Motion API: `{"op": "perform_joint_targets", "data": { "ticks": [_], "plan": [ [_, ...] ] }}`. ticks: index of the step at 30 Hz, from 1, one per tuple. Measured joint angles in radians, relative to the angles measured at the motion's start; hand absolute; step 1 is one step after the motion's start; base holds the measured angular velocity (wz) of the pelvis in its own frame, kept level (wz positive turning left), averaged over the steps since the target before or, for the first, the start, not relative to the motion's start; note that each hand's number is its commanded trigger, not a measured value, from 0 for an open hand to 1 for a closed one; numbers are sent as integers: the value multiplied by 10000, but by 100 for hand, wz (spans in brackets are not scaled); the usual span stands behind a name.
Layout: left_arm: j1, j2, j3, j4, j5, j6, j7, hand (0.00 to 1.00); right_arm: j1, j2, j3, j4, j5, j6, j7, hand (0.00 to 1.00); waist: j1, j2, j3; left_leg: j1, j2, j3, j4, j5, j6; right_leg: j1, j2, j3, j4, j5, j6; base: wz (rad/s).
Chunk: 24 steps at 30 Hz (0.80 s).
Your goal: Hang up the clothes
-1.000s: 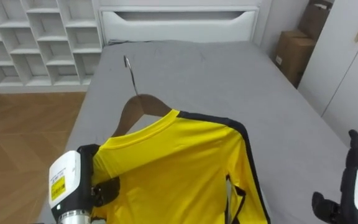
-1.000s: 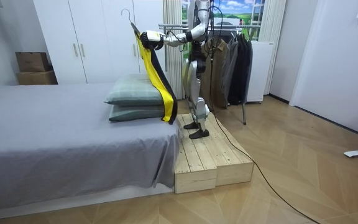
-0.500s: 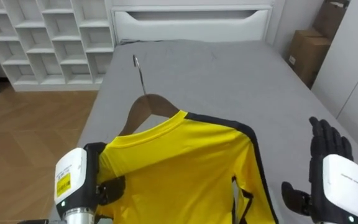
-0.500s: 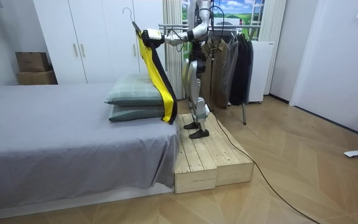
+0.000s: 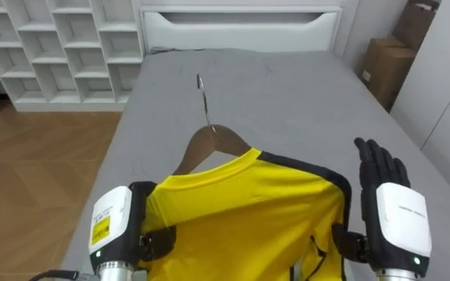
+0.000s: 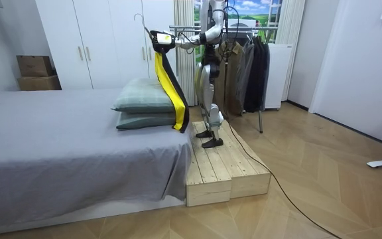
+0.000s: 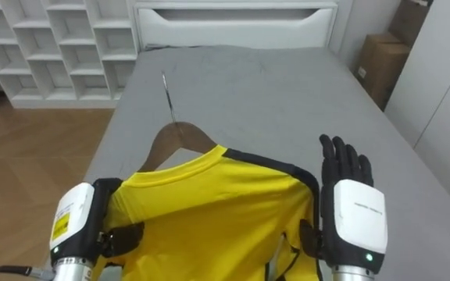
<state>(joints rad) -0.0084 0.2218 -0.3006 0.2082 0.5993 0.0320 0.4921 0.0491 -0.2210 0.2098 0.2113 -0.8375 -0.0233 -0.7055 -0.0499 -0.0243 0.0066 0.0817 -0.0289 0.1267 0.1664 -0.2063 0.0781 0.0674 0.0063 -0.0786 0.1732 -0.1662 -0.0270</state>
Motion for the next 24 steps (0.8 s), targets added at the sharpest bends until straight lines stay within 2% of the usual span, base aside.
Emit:
{"op": "perform_joint_targets", "data": {
  "ticks": [3, 8, 14, 24],
  "plan": [
    [-2, 6, -11, -159, 552, -2, -44, 100, -58, 6, 103, -1, 1, -1, 4, 0, 5, -78, -2, -2, 2, 6, -3, 0, 0, 0, 25, 23, -8, 0, 0, 0],
    [-2, 11, -25, -364, 810, -2, -59, 100, -189, 7, 160, -10, 13, -3, 8, 0, 3, -151, -7, -12, 3, 11, -5, 0, 0, 2, 3, 31, -10, 1, 0, 0],
    [-3, 99, -354, -365, 953, 0, -59, 100, -199, 10, 523, -181, 15, -3, 326, 0, 3, -143, -6, -22, 5, 12, -42, 0, 0, 2, 64, 42, -26, 1, 0, 0],
    [-50, -58, -637, -803, 1657, 73, -108, 100, -310, 14, 685, -275, 44, 7, 701, 0, -16, -136, -8, -2, 4, 21, -24, 0, 0, -5, 61, 50, -31, 2, -2, 0]
  ]
}}
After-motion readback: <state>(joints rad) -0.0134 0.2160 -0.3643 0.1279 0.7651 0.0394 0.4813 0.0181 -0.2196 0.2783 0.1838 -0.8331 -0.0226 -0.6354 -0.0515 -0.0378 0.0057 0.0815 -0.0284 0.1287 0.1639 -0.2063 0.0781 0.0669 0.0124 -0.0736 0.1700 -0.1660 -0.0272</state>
